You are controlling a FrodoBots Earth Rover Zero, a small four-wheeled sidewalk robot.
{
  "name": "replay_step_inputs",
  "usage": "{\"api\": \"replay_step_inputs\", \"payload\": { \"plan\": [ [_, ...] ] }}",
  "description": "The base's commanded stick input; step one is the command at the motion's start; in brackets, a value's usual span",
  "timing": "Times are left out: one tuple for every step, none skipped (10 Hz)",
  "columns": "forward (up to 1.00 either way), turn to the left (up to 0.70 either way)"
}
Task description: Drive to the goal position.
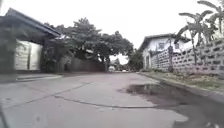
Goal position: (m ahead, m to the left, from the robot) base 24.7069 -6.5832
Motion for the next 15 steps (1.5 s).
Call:
{"api": "replay_step_inputs", "payload": {
  "plan": [
    [1.00,-0.18],
    [1.00,-0.34],
    [1.00,-0.40],
    [1.00,-0.07],
    [1.00,0.00],
    [1.00,0.00],
    [1.00,0.00],
    [1.00,0.00],
    [1.00,0.00],
    [1.00,0.00],
    [1.00,0.00],
    [1.00,0.00],
    [1.00,0.00],
    [1.00,0.00],
    [1.00,-0.10]
  ]
}}
